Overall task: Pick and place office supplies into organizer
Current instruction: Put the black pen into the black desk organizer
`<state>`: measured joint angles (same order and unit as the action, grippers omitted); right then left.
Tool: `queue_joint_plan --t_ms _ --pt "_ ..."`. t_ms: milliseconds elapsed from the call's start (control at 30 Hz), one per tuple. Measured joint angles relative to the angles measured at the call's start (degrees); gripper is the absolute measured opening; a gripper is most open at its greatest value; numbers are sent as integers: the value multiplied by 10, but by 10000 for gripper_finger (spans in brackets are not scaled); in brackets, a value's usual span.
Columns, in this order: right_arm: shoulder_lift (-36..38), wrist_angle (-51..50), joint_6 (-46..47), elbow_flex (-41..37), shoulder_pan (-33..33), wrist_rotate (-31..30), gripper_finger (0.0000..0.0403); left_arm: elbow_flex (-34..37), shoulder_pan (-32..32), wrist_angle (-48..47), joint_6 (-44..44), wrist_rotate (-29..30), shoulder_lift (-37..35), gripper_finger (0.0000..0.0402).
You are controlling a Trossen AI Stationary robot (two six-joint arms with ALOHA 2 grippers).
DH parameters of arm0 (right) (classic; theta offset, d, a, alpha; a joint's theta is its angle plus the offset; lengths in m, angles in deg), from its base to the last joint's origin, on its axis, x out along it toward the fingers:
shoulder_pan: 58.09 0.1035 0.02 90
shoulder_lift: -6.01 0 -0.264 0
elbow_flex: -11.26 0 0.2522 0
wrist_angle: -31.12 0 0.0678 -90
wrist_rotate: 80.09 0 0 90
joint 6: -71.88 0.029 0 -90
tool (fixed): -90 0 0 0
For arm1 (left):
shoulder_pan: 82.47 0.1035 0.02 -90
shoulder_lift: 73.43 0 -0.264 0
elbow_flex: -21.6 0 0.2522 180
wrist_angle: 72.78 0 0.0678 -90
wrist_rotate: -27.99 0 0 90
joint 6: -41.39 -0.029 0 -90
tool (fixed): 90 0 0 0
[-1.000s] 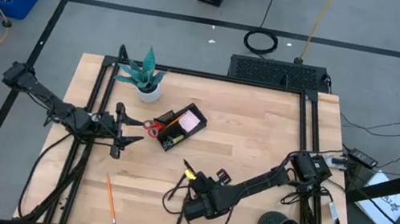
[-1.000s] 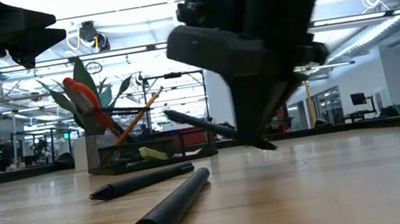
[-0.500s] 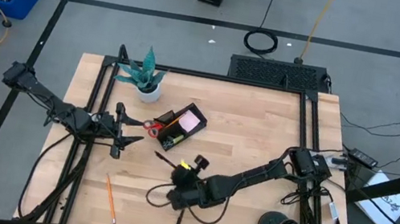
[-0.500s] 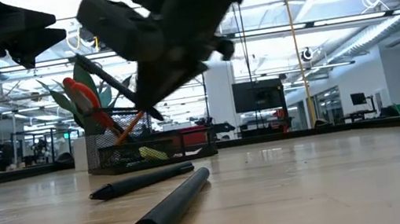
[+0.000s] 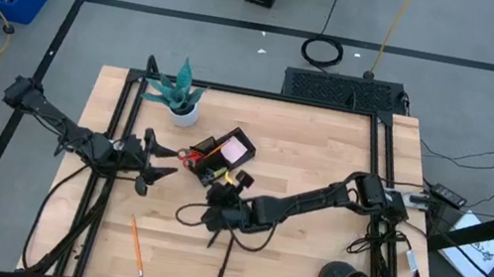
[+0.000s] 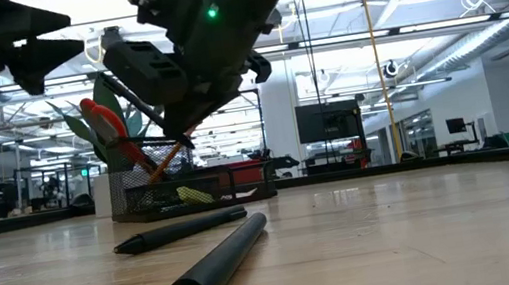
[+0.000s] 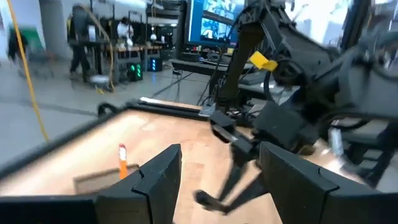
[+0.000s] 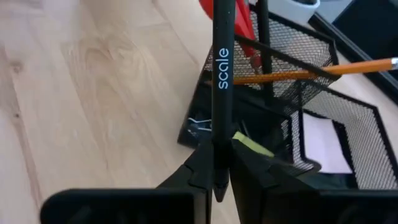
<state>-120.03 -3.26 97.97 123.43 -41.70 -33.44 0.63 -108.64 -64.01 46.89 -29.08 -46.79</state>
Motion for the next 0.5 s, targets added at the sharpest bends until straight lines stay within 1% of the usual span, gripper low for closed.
queue_joint_plan --t_ms 67,133,233,433,500 --pt "1 5 -13 0 -2 -4 27 0 0 0 51 0 0 223" --pt "1 14 -22 0 -3 -4 25 0 0 0 85 2 0 223" --pt "1 34 -37 0 -3 -5 28 0 0 -3 104 -1 0 223" --pt "1 47 -43 1 -3 -6 29 0 0 1 150 -41 0 223" --pt "1 53 -47 1 -3 -18 26 0 0 0 152 -44 0 223"
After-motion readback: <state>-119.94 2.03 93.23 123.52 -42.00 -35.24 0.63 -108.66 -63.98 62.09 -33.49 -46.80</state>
